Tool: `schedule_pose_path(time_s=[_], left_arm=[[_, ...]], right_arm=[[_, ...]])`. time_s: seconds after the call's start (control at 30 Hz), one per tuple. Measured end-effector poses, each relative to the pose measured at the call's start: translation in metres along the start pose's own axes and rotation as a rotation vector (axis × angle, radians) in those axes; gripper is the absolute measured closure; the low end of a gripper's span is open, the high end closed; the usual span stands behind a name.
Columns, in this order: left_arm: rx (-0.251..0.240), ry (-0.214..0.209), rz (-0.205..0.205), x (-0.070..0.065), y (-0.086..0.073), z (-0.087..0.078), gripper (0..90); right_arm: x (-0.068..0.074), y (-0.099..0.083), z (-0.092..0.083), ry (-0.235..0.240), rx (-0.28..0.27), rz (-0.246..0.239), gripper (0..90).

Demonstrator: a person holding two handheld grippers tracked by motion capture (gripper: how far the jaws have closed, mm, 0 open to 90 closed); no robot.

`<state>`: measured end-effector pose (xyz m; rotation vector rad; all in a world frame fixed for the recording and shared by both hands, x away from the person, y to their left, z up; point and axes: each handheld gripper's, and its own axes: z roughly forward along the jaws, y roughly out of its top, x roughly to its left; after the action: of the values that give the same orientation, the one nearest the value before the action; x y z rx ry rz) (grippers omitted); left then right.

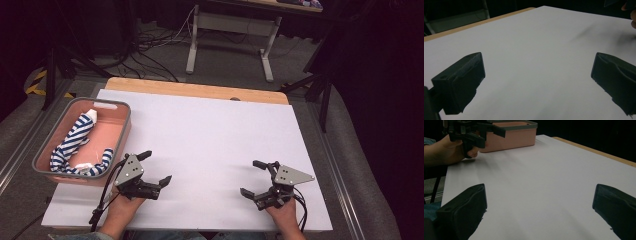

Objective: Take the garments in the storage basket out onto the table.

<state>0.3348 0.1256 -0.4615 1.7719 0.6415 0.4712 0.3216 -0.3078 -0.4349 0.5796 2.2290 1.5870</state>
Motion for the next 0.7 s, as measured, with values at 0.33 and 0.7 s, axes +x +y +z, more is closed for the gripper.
schedule_pose_path(time_s=[0.33, 0.7], left_arm=[[0.027, -0.027, 0.004, 0.002, 0.007, -0.005, 0.0], [0.035, -0.067, 0.015, 0.0, 0.015, -0.008, 0.0]], right_arm=[[0.0, -0.002, 0.002, 0.006, 0.014, 0.005, 0.0], [0.001, -0.003, 0.005, 0.012, 0.031, 0.0, 0.0]])
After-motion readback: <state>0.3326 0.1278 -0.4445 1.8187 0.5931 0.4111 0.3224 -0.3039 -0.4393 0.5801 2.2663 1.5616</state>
